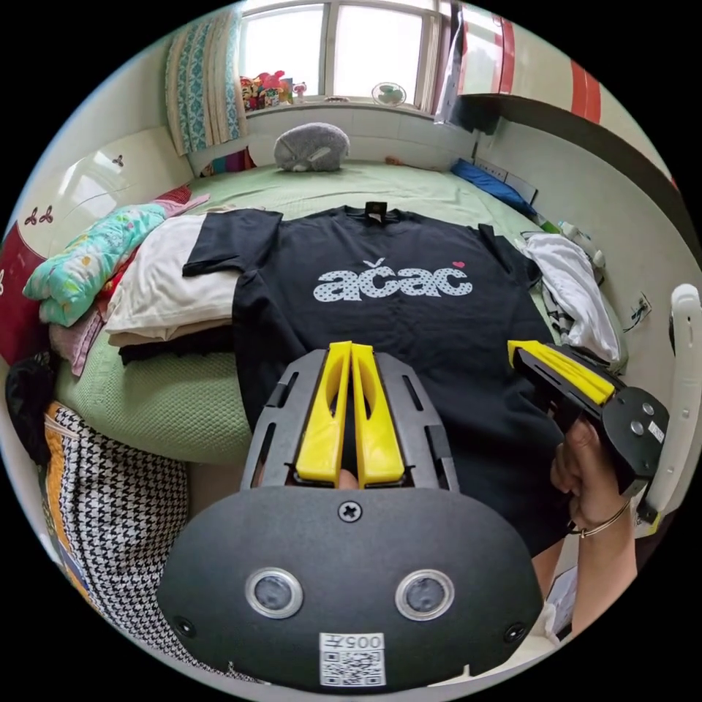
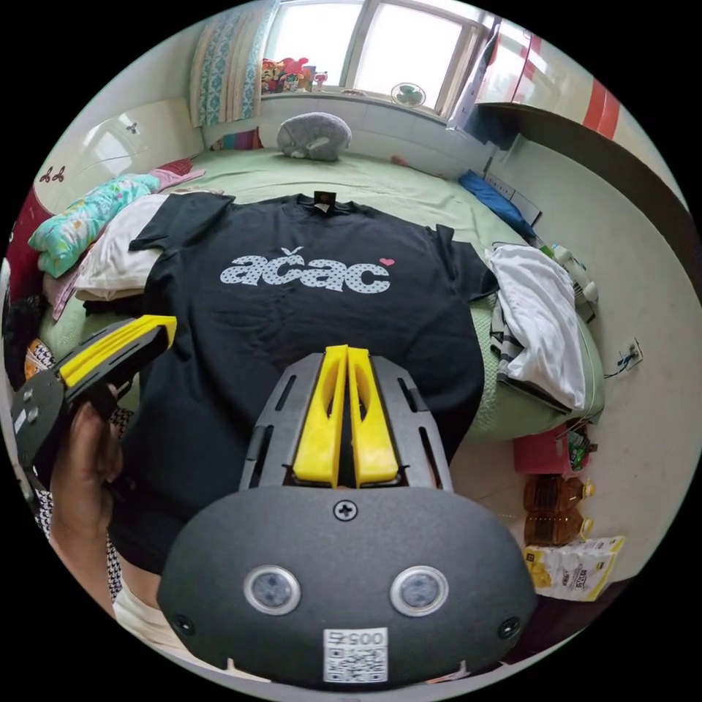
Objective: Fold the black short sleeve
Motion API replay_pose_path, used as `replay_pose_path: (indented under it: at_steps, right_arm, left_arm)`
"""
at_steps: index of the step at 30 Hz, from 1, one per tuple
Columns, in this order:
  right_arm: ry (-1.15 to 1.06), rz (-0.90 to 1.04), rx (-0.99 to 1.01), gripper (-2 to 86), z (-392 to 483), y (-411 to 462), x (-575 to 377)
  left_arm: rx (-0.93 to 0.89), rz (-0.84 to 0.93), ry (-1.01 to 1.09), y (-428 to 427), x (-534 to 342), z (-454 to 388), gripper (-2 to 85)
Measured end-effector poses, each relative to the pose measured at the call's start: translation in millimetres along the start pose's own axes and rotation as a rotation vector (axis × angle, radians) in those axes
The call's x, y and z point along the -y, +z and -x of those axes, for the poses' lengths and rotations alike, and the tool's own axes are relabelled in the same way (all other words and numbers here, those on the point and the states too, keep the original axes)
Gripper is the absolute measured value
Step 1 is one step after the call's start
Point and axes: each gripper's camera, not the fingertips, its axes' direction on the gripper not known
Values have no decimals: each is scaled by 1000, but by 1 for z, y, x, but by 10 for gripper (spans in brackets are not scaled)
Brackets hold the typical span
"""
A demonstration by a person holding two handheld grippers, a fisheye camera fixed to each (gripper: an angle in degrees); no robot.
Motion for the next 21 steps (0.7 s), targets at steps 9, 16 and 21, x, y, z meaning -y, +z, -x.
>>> replay_pose_path:
  at_steps: [9,16,21]
  right_arm:
    - [-45,-11,-70,-10,17,-7,1]
    - [-99,-13,-86,-11,26,-9,5]
    - [-131,31,-83,-11,33,-3,13]
  left_arm:
    - [-106,-118,-62,-24,15,45,-4]
    - [-22,-90,-195,-17,77,154,-1]
    - [35,-49,-212,4,112,201,9]
